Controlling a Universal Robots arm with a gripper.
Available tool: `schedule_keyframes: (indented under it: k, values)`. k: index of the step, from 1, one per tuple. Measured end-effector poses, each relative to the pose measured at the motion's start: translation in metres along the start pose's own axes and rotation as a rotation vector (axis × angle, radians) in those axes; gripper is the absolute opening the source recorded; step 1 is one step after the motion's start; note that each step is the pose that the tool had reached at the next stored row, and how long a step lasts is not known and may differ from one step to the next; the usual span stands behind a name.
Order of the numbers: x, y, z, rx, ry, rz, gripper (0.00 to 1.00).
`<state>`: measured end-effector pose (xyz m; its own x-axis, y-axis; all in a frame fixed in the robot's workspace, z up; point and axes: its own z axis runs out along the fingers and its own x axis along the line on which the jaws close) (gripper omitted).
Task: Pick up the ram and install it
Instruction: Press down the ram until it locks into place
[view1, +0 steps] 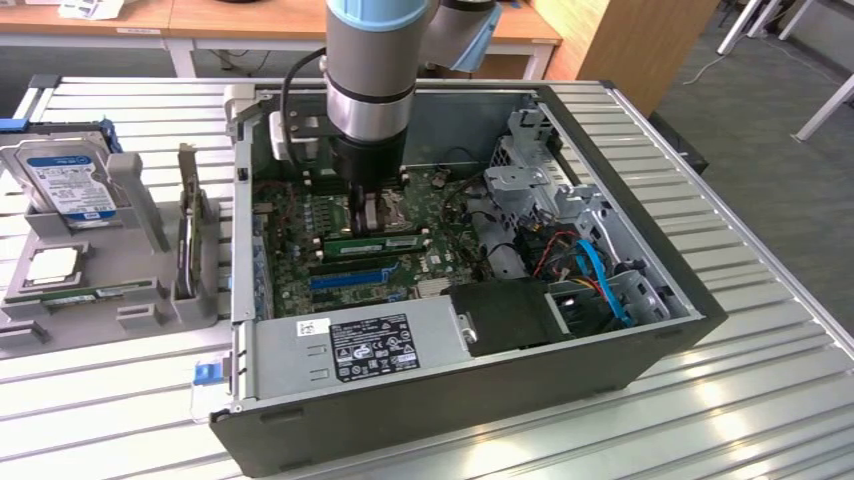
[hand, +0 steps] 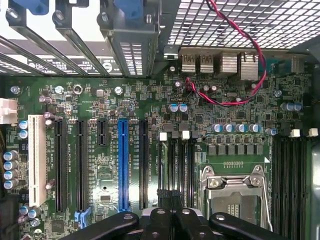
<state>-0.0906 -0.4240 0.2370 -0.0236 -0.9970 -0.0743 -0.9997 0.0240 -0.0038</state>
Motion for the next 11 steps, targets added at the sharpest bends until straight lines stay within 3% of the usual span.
schedule_keyframes:
  k: [11]
  values:
    - [0.0005, 0.0000, 0.0065, 0.0000, 0.0001, 0.000, 0.10]
